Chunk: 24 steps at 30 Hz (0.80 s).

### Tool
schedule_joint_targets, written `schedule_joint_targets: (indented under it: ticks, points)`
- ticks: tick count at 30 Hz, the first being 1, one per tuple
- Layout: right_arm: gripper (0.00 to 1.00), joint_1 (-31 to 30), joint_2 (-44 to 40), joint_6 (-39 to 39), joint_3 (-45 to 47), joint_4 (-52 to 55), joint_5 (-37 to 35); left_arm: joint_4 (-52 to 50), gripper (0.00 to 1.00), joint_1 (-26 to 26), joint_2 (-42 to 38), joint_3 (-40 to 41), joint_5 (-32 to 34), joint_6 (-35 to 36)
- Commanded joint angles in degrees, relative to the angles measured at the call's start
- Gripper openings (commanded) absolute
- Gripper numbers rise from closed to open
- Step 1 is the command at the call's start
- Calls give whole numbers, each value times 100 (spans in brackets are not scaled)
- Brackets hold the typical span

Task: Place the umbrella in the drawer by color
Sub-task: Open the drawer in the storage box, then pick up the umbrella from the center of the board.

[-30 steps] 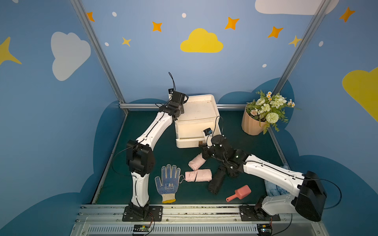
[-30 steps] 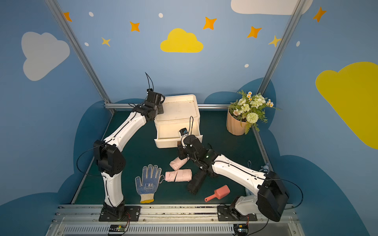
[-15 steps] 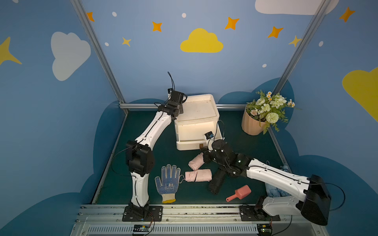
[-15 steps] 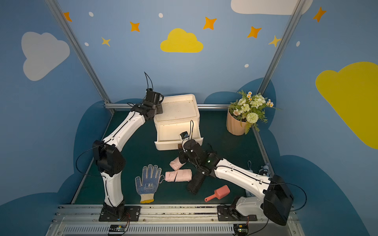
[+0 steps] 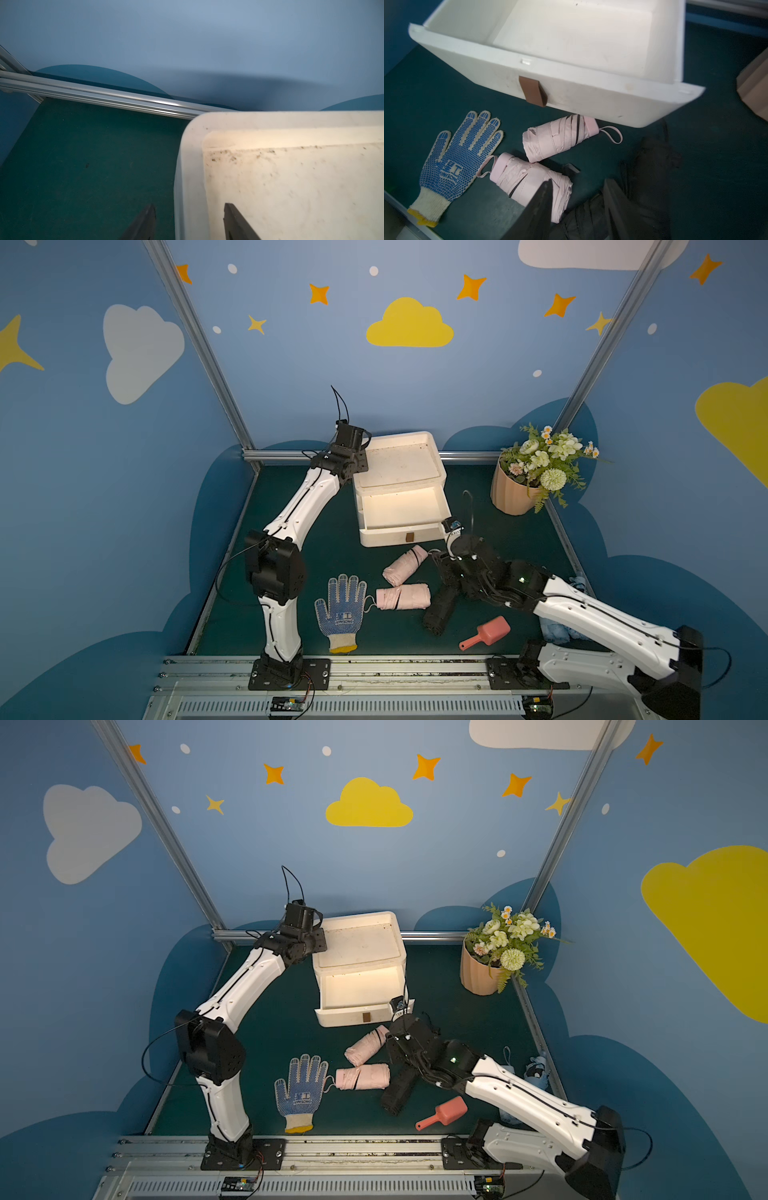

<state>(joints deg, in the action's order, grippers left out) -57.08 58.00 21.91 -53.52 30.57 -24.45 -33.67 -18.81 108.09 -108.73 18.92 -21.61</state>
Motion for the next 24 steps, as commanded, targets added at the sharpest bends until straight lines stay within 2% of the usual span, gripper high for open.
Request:
schedule_joint_targets:
  ticks: [1,3,5,7,9,12,15,21,24]
  points:
    - [56,108,-702,169,354,597,-774,299,61,-13,-983,433,-751,190]
    - [61,323,-1016,354,590,822,-877,711,63,-17,-1616,1138,-1395,70]
    - [65,678,-1169,529,823,974,-628,1428,67,-12,-2363,2107,-2015,-196]
    - [66,1128,-1157,658,1096,973,79,2280,72,-27,-3119,3222,-2490,-585]
    - [68,1436,-978,741,1348,825,703,2770,74,-71,-3686,4028,-2697,-890]
    - [74,1743,-540,788,1714,515,1352,2932,77,-114,-4247,4823,-3063,-1186]
    - [76,1963,-81,794,1901,299,1602,2658,77,-162,-4545,5199,-3517,-1293]
    - [76,2480,764,832,2002,12,1566,2472,78,-360,-5181,5925,-3267,-1231]
    - [76,2780,1090,787,1930,-122,1929,2537,78,-385,-5356,6169,-3062,-1251]
